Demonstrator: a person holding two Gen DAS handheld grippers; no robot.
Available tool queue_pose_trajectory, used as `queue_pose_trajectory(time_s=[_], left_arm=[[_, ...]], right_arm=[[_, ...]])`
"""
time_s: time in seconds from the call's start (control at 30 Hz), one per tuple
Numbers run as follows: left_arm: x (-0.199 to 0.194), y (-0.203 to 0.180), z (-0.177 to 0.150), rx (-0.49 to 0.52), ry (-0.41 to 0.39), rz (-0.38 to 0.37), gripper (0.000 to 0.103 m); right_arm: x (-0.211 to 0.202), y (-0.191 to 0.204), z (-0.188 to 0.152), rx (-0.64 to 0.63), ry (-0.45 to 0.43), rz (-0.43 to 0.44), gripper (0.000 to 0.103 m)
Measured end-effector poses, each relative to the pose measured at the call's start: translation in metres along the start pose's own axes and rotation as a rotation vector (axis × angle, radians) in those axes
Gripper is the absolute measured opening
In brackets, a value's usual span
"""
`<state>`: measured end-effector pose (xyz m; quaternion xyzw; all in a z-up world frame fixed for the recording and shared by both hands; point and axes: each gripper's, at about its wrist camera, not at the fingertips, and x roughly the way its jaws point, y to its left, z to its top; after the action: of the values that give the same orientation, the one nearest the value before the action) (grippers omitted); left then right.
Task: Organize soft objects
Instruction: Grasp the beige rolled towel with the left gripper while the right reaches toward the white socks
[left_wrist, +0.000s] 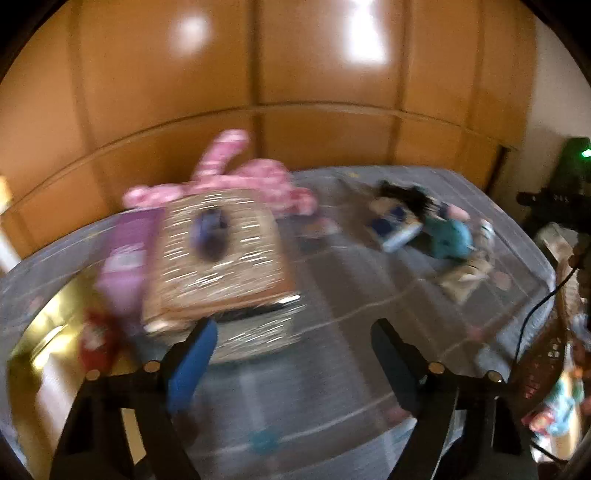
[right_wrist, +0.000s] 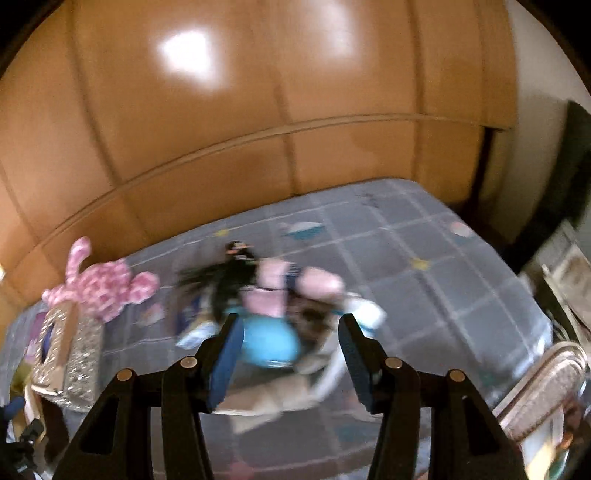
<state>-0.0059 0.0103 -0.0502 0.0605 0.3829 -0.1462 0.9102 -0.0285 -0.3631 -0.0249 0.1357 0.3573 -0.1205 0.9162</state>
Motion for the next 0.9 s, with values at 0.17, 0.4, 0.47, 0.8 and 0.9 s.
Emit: queue_pose_trajectory(time_s=[0.17,0.4,0.47,0.8,0.9], left_arm=[[0.032,-0.062,0.022,0.156,0.031,-0.133,0.084],[0.069,-0.17,0.044,0.403,0.039,-0.308,0.088],[0.088,-0.201,0.048,0.46,0.074,-0.331,0.088],[0.164,-0.271,0.051,0.559,0.229,-0.399,0.076],[0.185,-0.274,0.047,0.522,0.304,-0.44,0.042]], right_arm=[[-0.003,-0.031,-0.005,0.042,0.01,-0.026,0.054],[-0.004,-0.043,-0.009,0.061,0.02,-0.01,0.054],[-0.005,-0.048,-0.008,0.063,0.023,-0.007,0.054],[0.007,-0.084,-0.011,0.1,0.097,-0.027,0.054],[0.015,-0.088,-0.011,0.112,0.133,-0.005,0.054]])
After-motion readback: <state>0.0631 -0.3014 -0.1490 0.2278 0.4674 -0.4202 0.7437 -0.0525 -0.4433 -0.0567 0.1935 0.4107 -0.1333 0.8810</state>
